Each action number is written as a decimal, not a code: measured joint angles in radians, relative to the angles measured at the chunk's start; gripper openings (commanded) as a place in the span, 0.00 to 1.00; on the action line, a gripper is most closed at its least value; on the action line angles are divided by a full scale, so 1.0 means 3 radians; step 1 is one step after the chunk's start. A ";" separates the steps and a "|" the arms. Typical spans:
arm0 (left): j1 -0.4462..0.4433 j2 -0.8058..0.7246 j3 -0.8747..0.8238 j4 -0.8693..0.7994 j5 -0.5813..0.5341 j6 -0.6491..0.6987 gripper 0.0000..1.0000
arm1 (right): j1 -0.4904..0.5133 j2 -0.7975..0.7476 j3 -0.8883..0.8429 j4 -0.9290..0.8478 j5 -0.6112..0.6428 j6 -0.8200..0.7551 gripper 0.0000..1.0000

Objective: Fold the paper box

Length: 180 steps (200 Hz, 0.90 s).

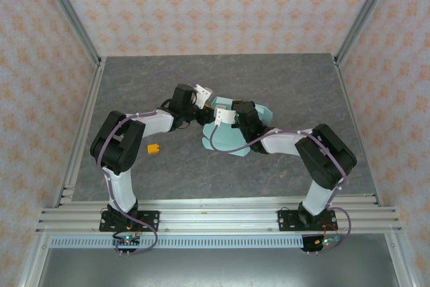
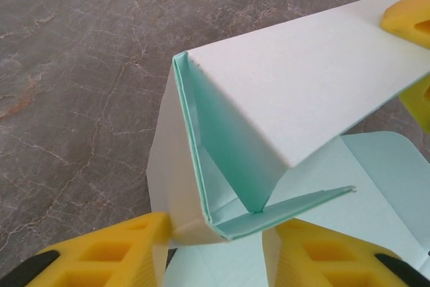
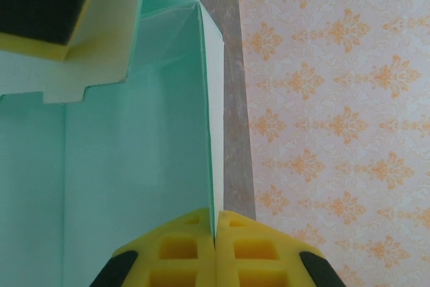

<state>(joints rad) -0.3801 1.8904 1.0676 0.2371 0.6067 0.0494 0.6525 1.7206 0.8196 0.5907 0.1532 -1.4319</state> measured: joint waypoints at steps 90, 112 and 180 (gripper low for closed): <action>0.0000 0.0000 -0.0003 0.0100 0.0017 -0.0074 0.45 | -0.0092 -0.0011 0.0130 -0.0251 -0.0145 0.0203 0.00; 0.0001 0.0000 -0.0010 0.0122 0.0015 -0.0072 0.47 | -0.0093 -0.0011 0.0158 -0.0313 -0.0164 0.0225 0.00; 0.0001 0.0000 -0.0010 0.0112 0.0020 -0.0011 0.48 | -0.0093 -0.0003 0.0168 -0.0270 -0.0136 -0.0020 0.00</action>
<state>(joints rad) -0.3798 1.8904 1.0645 0.2707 0.6128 0.0460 0.6247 1.7199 0.8700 0.5098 0.1123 -1.4380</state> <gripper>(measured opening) 0.476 0.038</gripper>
